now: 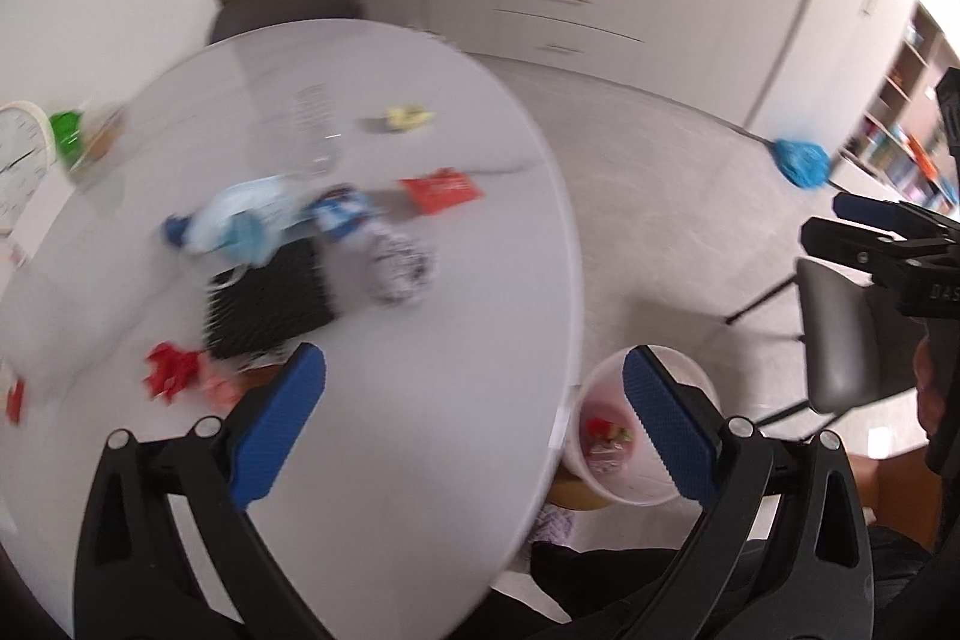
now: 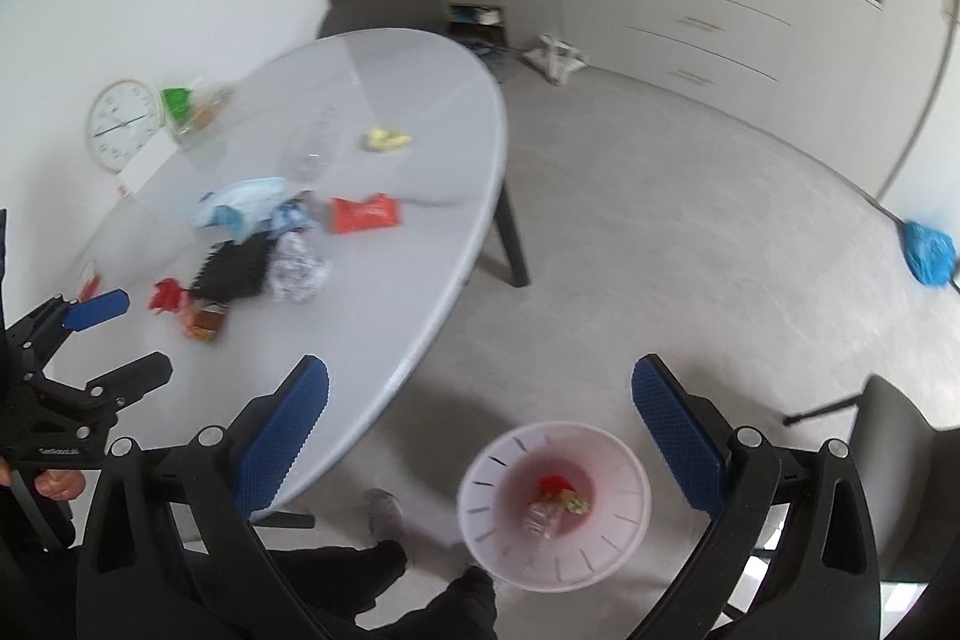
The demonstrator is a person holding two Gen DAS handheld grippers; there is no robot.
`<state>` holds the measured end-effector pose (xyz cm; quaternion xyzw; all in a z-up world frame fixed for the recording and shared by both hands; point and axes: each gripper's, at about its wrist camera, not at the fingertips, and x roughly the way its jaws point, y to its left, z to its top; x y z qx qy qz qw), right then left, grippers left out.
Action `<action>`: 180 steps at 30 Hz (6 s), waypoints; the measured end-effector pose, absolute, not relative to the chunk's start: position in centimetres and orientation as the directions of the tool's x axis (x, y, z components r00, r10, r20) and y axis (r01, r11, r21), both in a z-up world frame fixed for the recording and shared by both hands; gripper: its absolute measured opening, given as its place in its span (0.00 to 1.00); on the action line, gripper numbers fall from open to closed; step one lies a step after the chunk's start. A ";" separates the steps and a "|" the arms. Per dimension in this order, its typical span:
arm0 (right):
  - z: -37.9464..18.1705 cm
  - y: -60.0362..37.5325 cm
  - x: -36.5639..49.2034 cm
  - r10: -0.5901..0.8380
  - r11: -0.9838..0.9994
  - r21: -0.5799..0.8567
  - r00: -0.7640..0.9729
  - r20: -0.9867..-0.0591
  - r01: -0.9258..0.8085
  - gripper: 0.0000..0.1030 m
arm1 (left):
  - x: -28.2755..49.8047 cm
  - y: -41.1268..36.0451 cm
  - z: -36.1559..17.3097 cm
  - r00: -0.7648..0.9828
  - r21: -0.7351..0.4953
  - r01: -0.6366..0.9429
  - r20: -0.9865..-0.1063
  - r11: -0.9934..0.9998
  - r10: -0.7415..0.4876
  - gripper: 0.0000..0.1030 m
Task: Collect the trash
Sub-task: 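Grasp the red crumpled paper with the left gripper while the right grasps pink paper, then carry both papers to the wastebasket and release them inside, then grasp the snack packet with the left gripper while the right grasps crumpled foil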
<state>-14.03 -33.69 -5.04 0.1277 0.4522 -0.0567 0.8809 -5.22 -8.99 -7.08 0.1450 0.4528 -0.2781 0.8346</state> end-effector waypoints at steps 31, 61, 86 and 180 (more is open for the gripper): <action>-10.7 -7.5 1.6 0.189 0.982 0.183 0.421 -0.887 -0.054 0.91 | 13.3 9.6 -21.6 0.320 0.051 0.657 -0.922 0.752 -0.217 0.55; -18.9 3.0 8.5 0.211 0.966 0.164 0.245 -0.946 -0.198 0.28 | 10.8 19.3 -16.2 0.370 -0.144 0.362 -0.885 0.921 -0.284 0.33; -13.9 -28.3 -16.1 -0.029 0.906 0.111 0.323 -0.946 0.407 0.30 | -4.8 -9.9 -11.6 0.119 -0.177 0.847 -0.857 0.501 -0.502 0.33; -16.5 -19.8 3.7 0.100 0.980 0.156 0.371 -0.923 0.123 0.98 | 7.2 -0.3 -23.3 0.227 -0.096 0.401 -0.953 0.911 -0.200 0.64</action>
